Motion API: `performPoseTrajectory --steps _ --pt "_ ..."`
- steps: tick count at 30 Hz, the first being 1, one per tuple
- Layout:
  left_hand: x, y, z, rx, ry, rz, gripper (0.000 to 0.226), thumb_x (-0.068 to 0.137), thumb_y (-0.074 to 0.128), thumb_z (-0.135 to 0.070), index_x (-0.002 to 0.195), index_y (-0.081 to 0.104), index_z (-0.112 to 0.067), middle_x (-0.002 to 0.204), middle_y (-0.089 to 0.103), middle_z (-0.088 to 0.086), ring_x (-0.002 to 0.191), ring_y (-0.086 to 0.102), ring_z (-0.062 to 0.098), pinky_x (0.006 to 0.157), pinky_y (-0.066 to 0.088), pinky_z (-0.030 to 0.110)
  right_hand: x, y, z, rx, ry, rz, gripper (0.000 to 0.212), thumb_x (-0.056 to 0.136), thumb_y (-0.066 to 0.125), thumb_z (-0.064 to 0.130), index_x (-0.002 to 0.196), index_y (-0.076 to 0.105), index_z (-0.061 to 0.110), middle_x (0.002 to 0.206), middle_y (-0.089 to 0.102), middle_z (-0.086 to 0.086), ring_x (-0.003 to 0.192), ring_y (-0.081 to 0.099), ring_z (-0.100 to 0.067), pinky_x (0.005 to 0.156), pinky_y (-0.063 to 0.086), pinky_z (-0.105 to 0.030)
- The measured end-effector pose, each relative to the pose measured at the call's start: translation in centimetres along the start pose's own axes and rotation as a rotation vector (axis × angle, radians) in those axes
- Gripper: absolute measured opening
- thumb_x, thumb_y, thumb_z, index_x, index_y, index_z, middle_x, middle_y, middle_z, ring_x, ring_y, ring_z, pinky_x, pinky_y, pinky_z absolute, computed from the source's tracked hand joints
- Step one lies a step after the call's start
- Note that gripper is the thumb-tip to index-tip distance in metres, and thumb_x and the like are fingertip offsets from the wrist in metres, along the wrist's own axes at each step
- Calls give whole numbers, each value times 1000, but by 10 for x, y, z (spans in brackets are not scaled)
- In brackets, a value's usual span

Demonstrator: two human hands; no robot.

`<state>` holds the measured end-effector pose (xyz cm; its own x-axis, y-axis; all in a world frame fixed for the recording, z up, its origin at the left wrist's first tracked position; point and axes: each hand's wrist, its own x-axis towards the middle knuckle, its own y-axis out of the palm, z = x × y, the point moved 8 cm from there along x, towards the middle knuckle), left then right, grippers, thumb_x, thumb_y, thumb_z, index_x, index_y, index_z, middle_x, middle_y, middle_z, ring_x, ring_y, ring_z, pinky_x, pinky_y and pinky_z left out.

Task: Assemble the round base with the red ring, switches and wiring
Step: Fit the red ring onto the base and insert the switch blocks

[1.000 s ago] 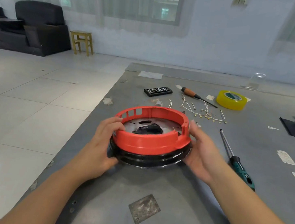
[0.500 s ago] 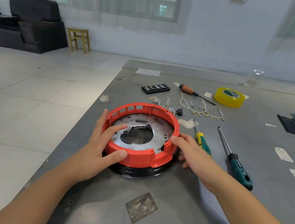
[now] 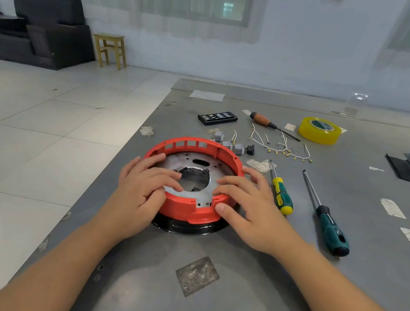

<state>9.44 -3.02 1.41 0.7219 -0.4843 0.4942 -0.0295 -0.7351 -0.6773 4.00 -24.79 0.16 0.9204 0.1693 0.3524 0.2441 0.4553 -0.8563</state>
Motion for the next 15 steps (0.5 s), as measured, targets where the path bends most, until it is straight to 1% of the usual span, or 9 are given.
performPoseTrajectory --steps 2,3,5,7,9,11,13,14,15 --pt "-2 -5 -10 71 69 -48 36 89 38 -26 87 74 -24 97 72 -13 114 63 11 114 35 50 0 7 15 -3 -53 -23 32 100 52 54 124 66 38 132 55 24 148 22 -14 120 24 -45" --pt "-2 -5 -15 130 111 -60 32 91 40 -27 81 70 -22 85 68 -11 95 63 14 100 43 50 1 10 22 -5 -71 -34 32 99 52 55 124 66 39 129 56 24 146 26 -12 117 26 -45" --pt "-3 -2 -24 246 166 -76 30 94 42 -28 73 63 -20 71 58 -9 73 51 18 74 44 46 3 13 30 -16 -71 -57 32 99 53 55 123 66 39 126 57 23 144 29 -10 115 26 -44" --pt "-2 -1 -26 314 176 -96 33 95 42 -28 69 59 -16 67 53 -5 68 46 21 65 40 45 4 13 31 -31 -68 -43 32 99 53 56 125 64 41 127 56 24 143 29 -8 115 25 -41" --pt "-3 0 -25 367 177 -116 36 96 41 -28 65 53 -14 63 48 -2 64 44 23 63 39 47 5 10 29 -30 -90 -8 37 100 48 58 131 61 43 133 54 25 142 30 -5 114 24 -36" --pt "-2 1 -23 387 172 -149 38 97 39 -27 63 48 -13 59 44 0 60 42 24 62 40 48 12 -2 21 38 -80 -63 38 102 45 55 133 61 40 134 55 21 136 40 -1 112 27 -30" --pt "-1 2 -23 394 162 -186 38 96 38 -26 61 44 -15 56 41 0 57 40 26 60 40 50 29 -19 0 157 8 -175 32 102 50 45 126 66 32 127 61 14 124 51 1 107 35 -19" --pt "-1 3 -23 398 162 -204 38 96 38 -26 60 42 -16 55 39 1 57 39 26 60 40 50 42 -25 -17 177 85 -199 28 102 53 39 123 68 29 123 64 11 118 55 -1 103 38 -18" --pt "0 4 -23 400 162 -223 37 96 39 -25 60 40 -17 55 38 0 56 38 26 59 40 50 57 -27 -35 150 171 -180 25 101 56 34 121 69 25 121 66 6 115 58 -6 101 41 -21"
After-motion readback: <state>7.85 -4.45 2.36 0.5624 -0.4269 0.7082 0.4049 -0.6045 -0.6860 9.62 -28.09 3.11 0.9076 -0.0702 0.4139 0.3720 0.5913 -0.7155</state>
